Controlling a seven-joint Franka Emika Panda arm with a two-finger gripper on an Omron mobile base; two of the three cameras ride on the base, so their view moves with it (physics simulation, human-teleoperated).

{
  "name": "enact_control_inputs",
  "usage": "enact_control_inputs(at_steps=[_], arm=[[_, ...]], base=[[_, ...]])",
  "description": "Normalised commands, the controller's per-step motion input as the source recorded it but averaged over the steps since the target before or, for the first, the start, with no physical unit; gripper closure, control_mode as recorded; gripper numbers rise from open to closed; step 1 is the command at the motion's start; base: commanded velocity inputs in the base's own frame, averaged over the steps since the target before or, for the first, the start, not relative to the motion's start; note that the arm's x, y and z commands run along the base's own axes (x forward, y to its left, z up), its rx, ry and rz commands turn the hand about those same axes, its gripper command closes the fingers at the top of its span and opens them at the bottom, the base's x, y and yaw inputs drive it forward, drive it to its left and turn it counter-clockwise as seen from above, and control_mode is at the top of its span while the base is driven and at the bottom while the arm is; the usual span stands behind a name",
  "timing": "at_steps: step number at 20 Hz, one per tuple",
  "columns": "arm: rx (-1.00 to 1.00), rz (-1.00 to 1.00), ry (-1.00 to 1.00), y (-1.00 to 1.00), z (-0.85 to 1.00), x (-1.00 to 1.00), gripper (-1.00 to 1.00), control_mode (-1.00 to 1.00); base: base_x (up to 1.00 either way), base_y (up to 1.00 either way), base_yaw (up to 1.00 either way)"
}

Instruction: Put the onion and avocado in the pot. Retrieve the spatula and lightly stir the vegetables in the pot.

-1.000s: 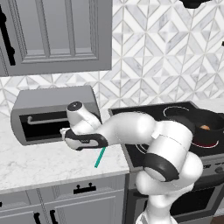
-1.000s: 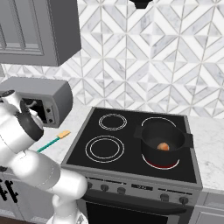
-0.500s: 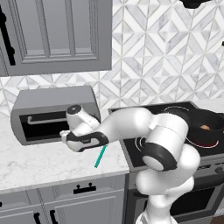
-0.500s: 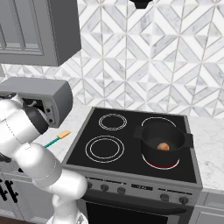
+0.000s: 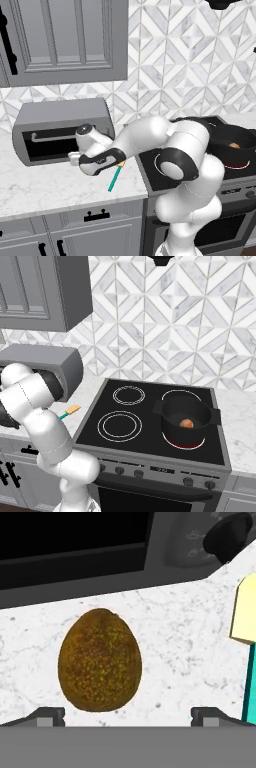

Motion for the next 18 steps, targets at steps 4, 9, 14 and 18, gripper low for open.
enact_control_inputs(at_steps=[4,9,14,18], arm=[[0.00,-0.02,0.00,0.12,-0.16,0.18,-1.00,-1.00],[0.00,-0.02,0.00,0.09,-0.14,0.21,-1.00,-1.00],[0.00,-0.01,0.00,0.03,-0.19,0.06,1.00,-1.00],[0.00,0.00,0.01,0.00,-0.11,0.00,1.00,-1.00]], base=[[0.00,0.00,0.00],[0.00,0.00,0.00],[0.00,0.00,0.00],[0.00,0.00,0.00]])
